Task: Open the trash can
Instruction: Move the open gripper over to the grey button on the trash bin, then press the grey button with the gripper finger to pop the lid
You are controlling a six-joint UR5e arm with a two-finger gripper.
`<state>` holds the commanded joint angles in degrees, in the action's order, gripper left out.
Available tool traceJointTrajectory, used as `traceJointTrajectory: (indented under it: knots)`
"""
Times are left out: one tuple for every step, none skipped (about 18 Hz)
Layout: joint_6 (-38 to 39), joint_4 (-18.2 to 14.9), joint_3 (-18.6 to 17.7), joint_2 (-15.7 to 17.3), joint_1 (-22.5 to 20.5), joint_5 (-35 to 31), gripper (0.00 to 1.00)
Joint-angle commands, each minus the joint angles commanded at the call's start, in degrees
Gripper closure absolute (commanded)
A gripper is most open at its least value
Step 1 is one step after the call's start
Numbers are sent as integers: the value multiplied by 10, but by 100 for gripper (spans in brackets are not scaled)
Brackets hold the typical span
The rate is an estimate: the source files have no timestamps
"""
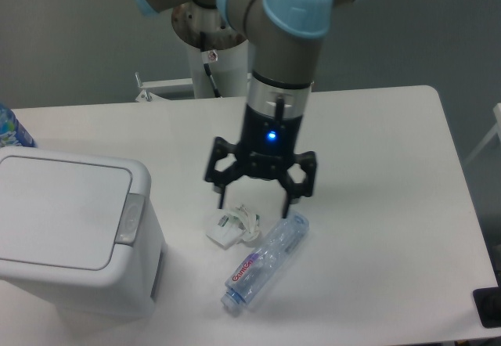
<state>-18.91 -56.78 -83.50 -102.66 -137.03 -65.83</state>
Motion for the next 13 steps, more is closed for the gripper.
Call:
traceJointTrajectory:
  knots:
    - [13,0,3,-1,11,-1,0]
    - [18,0,6,-2,18,-1,0]
    - [19,0,11,-3,19,-1,0]
    - [19,0,16,-5,26,-1,0]
    - [19,0,19,-11,36,-1,0]
    - [19,1,20,-14,44,-1,0]
    - [19,2,20,-21,49,-2,0]
    - [21,9,20,-24,51,-3,0]
    - [28,11,20,-27,52,-2,0]
    - [34,12,21,-28,55,-2,0]
    - [38,12,21,-29,57,-2,0]
    - [40,12,21,-28,59,-2,0]
    - [41,12,21,-29,61,-2,0]
